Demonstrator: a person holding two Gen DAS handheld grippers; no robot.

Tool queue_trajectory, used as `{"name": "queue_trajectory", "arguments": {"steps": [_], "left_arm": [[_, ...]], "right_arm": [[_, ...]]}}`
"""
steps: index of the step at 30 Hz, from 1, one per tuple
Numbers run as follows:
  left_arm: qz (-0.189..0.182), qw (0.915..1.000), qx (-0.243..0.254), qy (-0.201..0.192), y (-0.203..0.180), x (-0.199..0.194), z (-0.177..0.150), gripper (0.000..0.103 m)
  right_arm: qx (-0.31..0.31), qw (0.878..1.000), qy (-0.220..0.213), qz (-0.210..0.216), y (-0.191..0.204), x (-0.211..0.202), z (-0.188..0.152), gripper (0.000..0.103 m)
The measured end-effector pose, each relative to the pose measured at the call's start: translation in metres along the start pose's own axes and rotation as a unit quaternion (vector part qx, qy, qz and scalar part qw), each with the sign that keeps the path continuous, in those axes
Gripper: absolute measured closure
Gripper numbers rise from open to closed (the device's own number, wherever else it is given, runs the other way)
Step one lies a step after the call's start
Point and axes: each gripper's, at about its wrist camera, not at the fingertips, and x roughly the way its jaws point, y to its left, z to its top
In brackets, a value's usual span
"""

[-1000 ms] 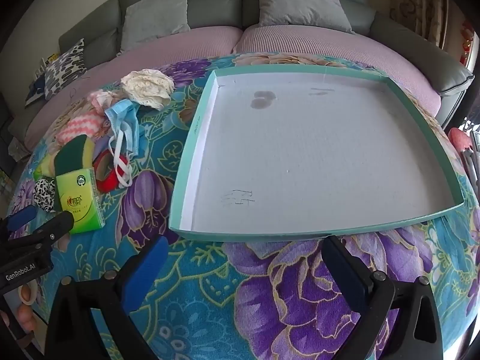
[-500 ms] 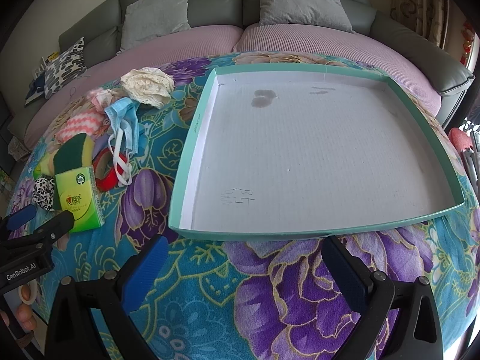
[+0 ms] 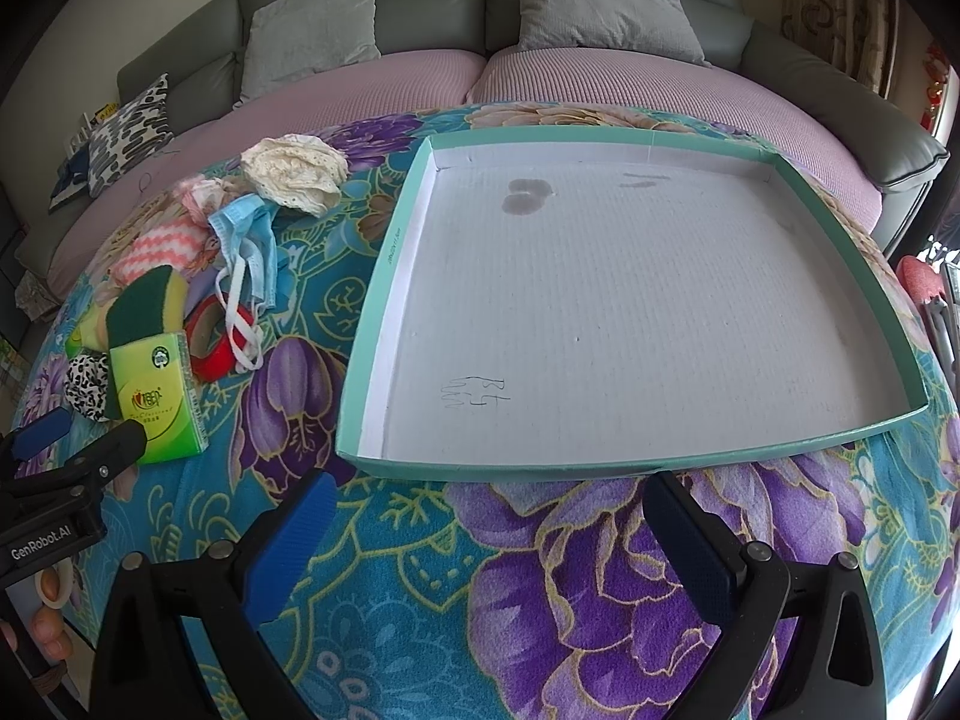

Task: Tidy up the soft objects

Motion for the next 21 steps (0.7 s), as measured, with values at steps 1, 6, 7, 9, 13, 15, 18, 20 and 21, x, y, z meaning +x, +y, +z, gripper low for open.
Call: {"name": "queue_trajectory", "arguments": {"steps": [1,6,7,9,13,15,18,20,21], "left_arm": [[0.000,1.0000,0.000,0.000,0.000,0.000,0.000,0.000],[-0.001,1.0000,0.001,-0.001,0.001,-0.002,0.000,0.000],[-0.001,1.0000,0.000,-0.002,0.002,-0.003,0.000,0.000],[-0.001,1.0000,0.000,-0.002,0.001,-0.004,0.001,0.000],[-0.004,1.0000,0.000,-0.005,0.002,-0.008,0.002,0.000],[-0.006,1.0000,0.001,-0.007,0.003,-0.010,0.002,0.000],[-0.005,1.0000,-0.002,-0.008,0.004,-0.012,0.003,0.000],[0.000,0.9999,-0.004,-0.011,0.006,-0.014,0.005,0.000],[0.001,0.9999,-0.007,-0.014,0.007,-0.016,0.007,0.000]], "right_arm": [[0.000,1.000,0.000,0.000,0.000,0.000,0.000,0.000],[-0.003,1.000,0.000,-0.004,0.003,0.000,-0.006,0.000],[-0.003,1.000,0.000,-0.004,0.001,-0.002,-0.001,0.000],[-0.005,1.000,-0.001,-0.006,0.001,-0.003,-0.002,0.000],[-0.006,1.000,-0.001,-0.013,0.000,-0.003,-0.002,0.000],[-0.003,1.000,-0.001,-0.010,-0.001,-0.004,-0.002,0.000],[-0.002,1.000,-0.008,-0.007,-0.001,-0.006,-0.001,0.000],[-0.004,1.000,-0.008,-0.010,0.000,-0.009,0.001,0.000],[-0.004,1.000,-0.012,-0.011,0.000,-0.012,0.003,0.000]]}}
